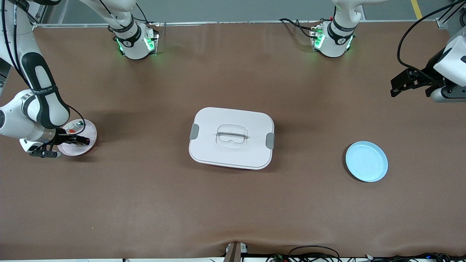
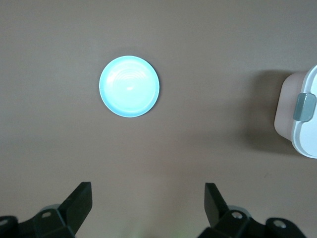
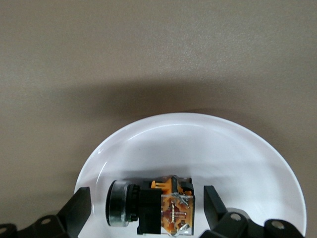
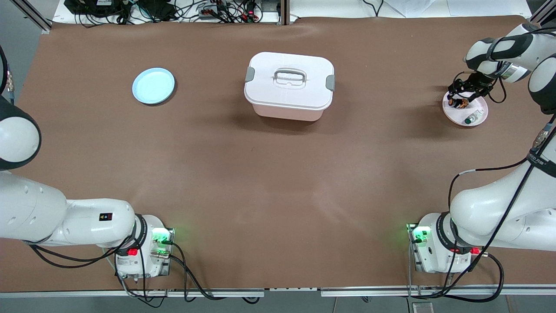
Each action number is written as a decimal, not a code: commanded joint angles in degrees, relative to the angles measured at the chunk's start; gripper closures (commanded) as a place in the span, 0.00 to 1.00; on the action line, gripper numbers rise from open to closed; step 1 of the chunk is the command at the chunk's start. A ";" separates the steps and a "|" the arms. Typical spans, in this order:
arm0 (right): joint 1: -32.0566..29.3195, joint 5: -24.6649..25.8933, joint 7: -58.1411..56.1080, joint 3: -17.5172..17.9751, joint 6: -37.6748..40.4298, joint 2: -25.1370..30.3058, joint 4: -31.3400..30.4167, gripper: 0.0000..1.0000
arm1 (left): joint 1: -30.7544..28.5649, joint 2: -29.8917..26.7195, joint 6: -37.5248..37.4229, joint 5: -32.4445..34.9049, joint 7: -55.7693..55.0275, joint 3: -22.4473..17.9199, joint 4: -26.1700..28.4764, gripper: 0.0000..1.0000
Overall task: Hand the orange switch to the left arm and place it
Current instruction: 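Close the right gripper on the orange switch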
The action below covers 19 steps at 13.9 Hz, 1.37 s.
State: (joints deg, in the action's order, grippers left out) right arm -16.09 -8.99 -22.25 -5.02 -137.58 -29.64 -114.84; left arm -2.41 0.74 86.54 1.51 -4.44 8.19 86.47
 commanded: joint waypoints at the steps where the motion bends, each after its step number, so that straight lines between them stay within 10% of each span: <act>1: -1.22 -1.12 -1.74 0.71 -0.50 0.29 -0.56 0.00 | -0.14 -0.04 0.04 0.77 0.66 0.25 -0.34 0.00; 6: -1.40 -0.77 -1.83 0.62 -0.41 0.11 -0.47 0.00 | -0.05 0.05 0.12 0.86 0.66 0.25 -0.34 0.00; 7: -1.49 -0.68 -1.92 0.62 -0.41 0.02 -0.47 0.18 | -0.05 -0.04 0.04 0.86 0.66 0.25 -0.34 0.00; 9: -1.58 -0.59 -1.83 0.62 -0.23 0.02 -0.56 0.89 | -0.14 -0.13 0.04 0.86 0.66 0.25 -0.34 0.00; 10: -1.58 -0.68 -1.74 0.62 -0.23 0.02 -0.47 1.00 | -0.14 -0.13 0.04 0.86 0.66 0.25 -0.34 0.00; 19: 2.80 -0.85 10.62 0.89 23.02 4.40 10.23 1.00 | -0.14 -0.48 -0.05 0.69 0.75 0.25 -0.34 0.00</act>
State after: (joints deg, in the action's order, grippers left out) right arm -15.69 -9.20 -16.93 -4.28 -121.41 -28.21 -107.77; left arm -2.42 0.77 86.54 1.51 -4.44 8.19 86.34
